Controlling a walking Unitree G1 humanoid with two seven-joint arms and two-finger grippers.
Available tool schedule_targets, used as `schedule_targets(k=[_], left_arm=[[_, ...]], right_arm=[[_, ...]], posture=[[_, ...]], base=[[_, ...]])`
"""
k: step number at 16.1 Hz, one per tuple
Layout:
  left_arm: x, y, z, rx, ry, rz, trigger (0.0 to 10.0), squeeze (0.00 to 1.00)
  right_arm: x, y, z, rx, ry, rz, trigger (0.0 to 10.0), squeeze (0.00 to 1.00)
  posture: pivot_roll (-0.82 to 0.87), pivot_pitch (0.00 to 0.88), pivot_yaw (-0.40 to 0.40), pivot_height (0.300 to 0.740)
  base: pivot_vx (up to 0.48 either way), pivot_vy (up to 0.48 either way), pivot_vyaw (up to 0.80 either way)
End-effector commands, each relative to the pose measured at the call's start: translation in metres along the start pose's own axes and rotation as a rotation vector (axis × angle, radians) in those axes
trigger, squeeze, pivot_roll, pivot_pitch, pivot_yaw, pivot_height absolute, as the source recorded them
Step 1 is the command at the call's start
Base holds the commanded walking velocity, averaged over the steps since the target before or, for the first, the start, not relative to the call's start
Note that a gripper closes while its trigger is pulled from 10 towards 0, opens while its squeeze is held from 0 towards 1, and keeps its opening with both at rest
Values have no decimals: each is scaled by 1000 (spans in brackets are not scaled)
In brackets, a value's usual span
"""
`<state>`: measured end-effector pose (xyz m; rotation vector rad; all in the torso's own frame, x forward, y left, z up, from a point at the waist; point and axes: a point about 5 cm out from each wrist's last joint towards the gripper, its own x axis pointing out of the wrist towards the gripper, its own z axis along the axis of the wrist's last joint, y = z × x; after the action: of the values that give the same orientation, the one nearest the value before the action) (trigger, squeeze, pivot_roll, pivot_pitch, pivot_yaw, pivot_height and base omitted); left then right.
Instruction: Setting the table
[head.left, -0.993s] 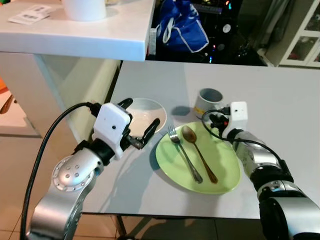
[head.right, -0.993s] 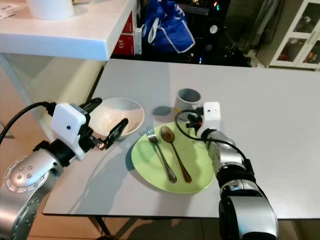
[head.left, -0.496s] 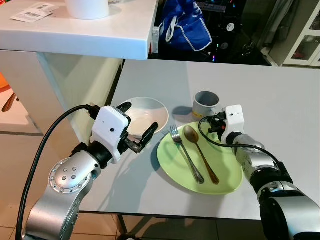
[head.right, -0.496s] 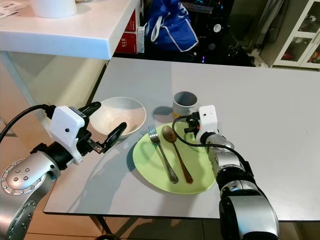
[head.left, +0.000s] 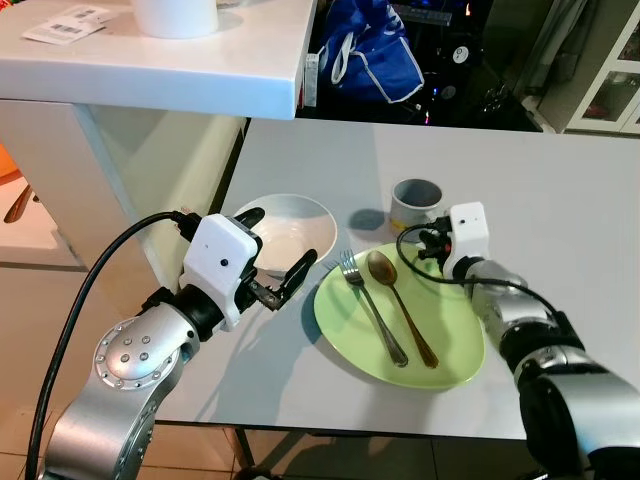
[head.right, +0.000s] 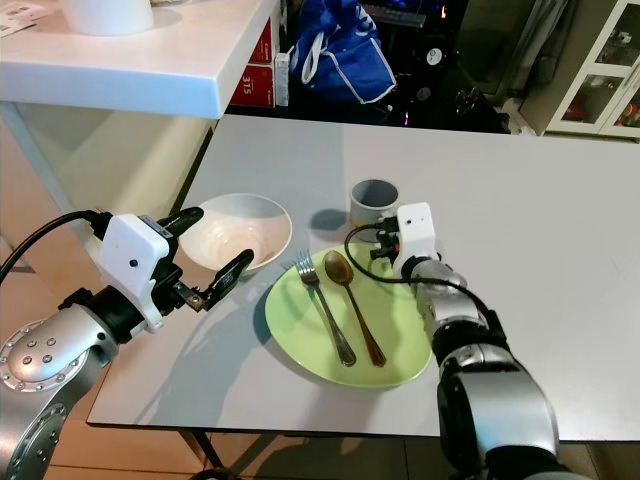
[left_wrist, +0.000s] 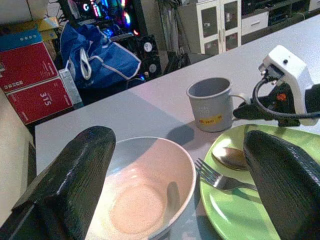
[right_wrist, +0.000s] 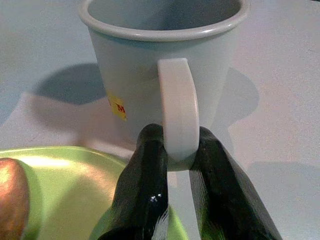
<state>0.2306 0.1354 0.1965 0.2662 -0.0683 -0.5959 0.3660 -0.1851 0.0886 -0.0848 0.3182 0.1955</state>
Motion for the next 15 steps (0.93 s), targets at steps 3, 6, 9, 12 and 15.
schedule_targets(k=[3,6,9,12,15], left_arm=[[-3,-6,2,-12,1,-39,10000,0],[-3,-9,2,-24,5,-56,10000,0],[-3,-10,2,-30,8,-68,10000,0],[-3,-12,1,-35,15,-93,10000,0],[2,-10,0,-25,8,-86,10000,0]], right_arm=[[0,-7,3,52,17,-37,10000,63],[1,-7,4,81,15,-36,10000,1000],[1,-7,4,117,5,-30,10000,1000],[0,-8,7,139,-24,-24,10000,1000],[-3,-14,17,158,-123,-1,10000,0]], posture=[[257,0,-48,740],[263,0,-52,740],[266,0,-53,740],[264,0,-52,740],[254,0,-63,740]], base=[[0,0,0],[0,0,0],[0,0,0],[0,0,0],[0,0,0]])
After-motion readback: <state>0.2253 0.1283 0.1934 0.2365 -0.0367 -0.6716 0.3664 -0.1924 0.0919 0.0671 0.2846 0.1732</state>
